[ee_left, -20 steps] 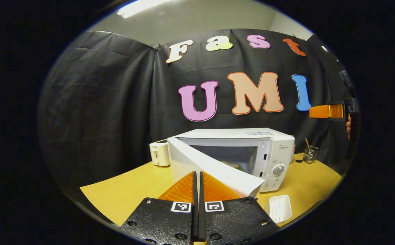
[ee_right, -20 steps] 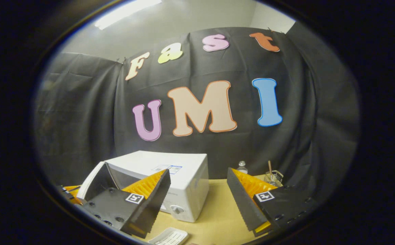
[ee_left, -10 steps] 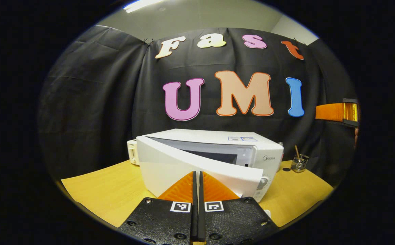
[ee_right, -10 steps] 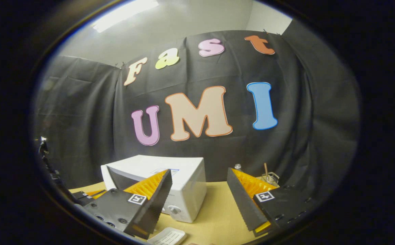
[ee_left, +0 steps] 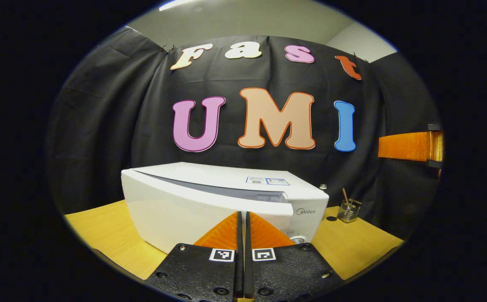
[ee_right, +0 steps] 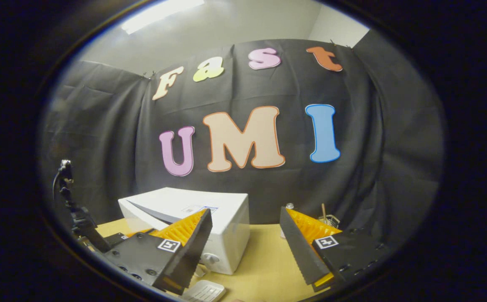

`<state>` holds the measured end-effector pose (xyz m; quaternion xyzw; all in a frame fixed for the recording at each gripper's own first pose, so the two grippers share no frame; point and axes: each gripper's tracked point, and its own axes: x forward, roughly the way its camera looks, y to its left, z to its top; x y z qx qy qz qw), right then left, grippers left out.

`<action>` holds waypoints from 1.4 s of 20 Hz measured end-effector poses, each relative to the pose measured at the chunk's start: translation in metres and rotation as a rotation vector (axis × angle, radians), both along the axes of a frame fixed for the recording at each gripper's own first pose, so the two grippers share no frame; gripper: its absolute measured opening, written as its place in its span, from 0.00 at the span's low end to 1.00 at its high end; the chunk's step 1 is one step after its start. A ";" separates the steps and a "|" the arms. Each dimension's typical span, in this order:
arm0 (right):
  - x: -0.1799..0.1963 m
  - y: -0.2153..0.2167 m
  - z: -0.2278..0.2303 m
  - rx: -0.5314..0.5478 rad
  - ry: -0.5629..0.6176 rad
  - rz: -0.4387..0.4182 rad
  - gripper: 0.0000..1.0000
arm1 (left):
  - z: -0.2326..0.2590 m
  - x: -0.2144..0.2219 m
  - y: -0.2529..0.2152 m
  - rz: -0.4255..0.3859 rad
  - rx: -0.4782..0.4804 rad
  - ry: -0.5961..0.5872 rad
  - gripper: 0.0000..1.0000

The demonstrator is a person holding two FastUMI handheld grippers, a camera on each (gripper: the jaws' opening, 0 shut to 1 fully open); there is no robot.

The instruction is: Open the microwave oven with the left hand, put the food in, and close the microwave oven.

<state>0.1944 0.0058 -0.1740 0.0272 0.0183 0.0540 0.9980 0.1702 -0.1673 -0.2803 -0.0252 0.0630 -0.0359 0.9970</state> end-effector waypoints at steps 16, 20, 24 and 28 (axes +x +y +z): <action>0.011 -0.012 -0.012 0.028 0.045 -0.017 0.92 | -0.017 0.024 -0.006 -0.014 0.072 0.037 0.03; 0.010 -0.012 -0.012 0.034 0.044 -0.014 0.92 | -0.030 0.027 -0.003 0.012 0.078 0.065 0.03; 0.011 -0.008 -0.008 0.033 0.035 -0.008 0.92 | -0.021 0.034 -0.005 0.015 0.070 0.023 0.04; 0.013 -0.002 -0.010 0.019 0.035 0.000 0.92 | -0.027 0.031 0.000 0.028 0.076 0.044 0.05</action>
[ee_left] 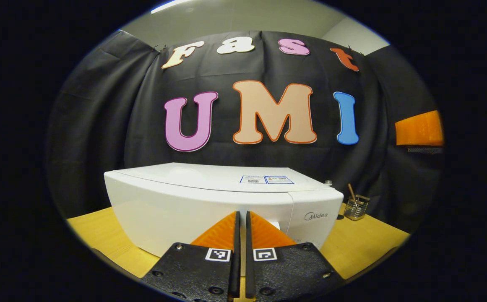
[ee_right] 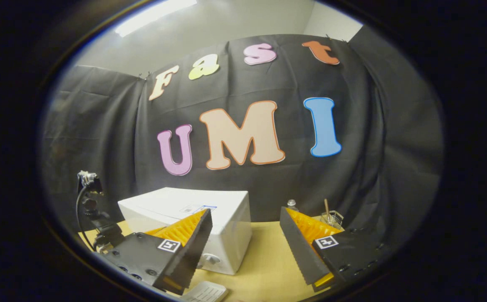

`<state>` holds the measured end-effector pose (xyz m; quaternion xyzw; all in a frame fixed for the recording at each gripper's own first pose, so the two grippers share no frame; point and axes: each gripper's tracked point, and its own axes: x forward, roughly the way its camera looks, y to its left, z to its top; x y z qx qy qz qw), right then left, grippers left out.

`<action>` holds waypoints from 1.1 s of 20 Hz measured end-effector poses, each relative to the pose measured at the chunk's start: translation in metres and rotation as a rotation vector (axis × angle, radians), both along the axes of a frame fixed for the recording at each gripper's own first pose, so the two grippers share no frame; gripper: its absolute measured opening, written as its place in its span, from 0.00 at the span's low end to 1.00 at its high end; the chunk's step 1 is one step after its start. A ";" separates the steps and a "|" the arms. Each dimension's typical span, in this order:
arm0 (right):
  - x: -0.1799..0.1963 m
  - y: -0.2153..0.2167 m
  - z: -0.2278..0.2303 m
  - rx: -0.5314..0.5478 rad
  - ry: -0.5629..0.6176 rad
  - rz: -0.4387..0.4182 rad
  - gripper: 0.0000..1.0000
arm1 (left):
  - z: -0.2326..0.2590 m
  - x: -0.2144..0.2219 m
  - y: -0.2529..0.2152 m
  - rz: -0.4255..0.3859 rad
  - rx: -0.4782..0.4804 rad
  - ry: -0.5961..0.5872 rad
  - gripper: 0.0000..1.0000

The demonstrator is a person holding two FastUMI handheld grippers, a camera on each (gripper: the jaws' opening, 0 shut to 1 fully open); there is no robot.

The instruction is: Open the microwave oven with the left hand, put the food in, and close the microwave oven.

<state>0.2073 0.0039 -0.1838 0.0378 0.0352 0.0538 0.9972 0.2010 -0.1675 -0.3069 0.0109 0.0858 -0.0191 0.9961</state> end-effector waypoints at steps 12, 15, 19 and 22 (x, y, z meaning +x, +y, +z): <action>0.003 0.032 -0.004 -0.036 0.003 0.058 0.92 | 0.058 -0.038 0.037 0.060 -0.021 -0.049 0.50; 0.003 0.033 -0.004 -0.036 0.003 0.058 0.92 | 0.074 -0.050 0.057 0.127 0.002 -0.071 0.98; -0.001 0.032 -0.001 -0.041 -0.005 0.054 0.92 | 0.093 -0.060 0.068 0.177 0.053 -0.112 0.96; -0.004 0.035 0.000 -0.041 -0.011 0.061 0.92 | 0.097 -0.066 0.062 0.165 0.058 -0.113 0.96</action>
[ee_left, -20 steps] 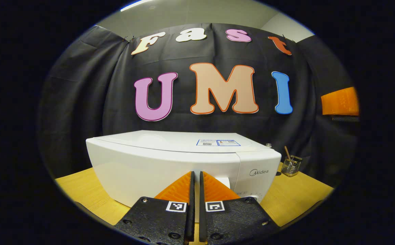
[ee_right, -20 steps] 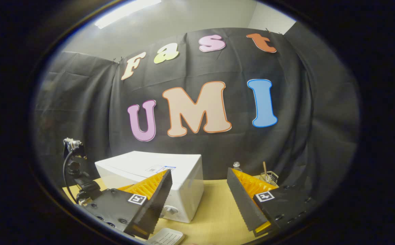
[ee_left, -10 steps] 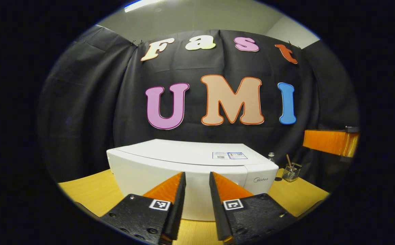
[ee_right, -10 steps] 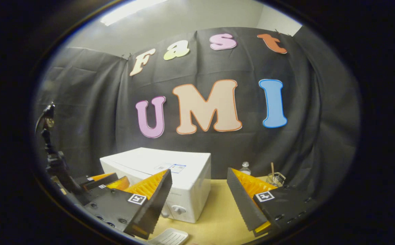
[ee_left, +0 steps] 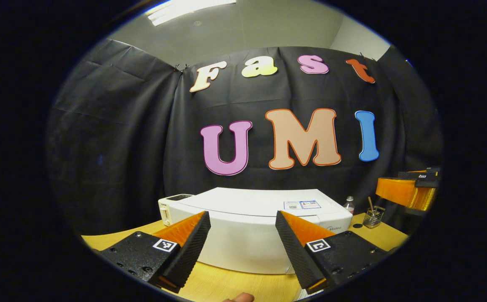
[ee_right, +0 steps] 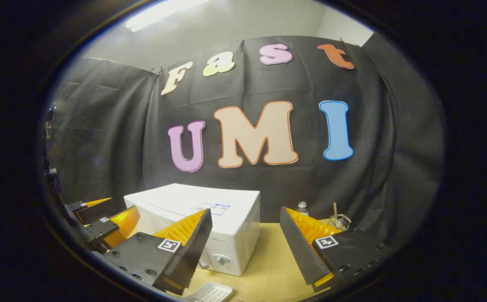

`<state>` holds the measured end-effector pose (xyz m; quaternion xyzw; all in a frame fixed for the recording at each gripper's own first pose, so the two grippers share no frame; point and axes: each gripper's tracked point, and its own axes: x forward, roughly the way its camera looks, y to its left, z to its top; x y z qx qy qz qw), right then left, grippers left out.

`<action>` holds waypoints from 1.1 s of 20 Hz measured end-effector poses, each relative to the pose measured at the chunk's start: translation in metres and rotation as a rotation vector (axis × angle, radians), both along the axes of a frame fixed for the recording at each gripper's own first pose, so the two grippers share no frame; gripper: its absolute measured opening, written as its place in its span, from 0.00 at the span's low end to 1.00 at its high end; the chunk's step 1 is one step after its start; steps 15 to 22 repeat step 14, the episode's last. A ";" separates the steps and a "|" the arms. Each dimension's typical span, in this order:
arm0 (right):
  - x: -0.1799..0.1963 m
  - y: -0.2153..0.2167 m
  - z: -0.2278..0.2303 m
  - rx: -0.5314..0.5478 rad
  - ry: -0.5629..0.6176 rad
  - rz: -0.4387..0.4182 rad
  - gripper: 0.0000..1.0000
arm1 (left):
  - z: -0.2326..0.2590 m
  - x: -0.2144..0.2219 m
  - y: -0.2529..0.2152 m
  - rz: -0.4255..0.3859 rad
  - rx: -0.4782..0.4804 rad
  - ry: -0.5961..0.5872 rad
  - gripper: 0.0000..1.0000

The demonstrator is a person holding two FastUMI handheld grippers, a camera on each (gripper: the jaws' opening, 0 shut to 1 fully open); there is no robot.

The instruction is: Open the microwave oven with the left hand, put the food in, and close the microwave oven.

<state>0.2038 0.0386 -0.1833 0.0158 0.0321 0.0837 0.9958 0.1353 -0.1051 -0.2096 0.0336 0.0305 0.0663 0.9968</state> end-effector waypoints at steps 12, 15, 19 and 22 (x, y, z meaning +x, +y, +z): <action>0.003 -0.006 -0.001 0.023 0.010 0.011 0.92 | 0.017 -0.012 0.004 0.043 0.005 -0.046 0.96; 0.007 -0.013 -0.004 0.018 0.015 -0.012 0.92 | 0.020 -0.012 0.008 0.051 -0.007 -0.062 0.96; 0.007 -0.013 -0.004 0.018 0.015 -0.012 0.92 | 0.020 -0.012 0.008 0.051 -0.007 -0.062 0.96; 0.007 -0.013 -0.004 0.018 0.015 -0.012 0.92 | 0.020 -0.012 0.008 0.051 -0.007 -0.062 0.96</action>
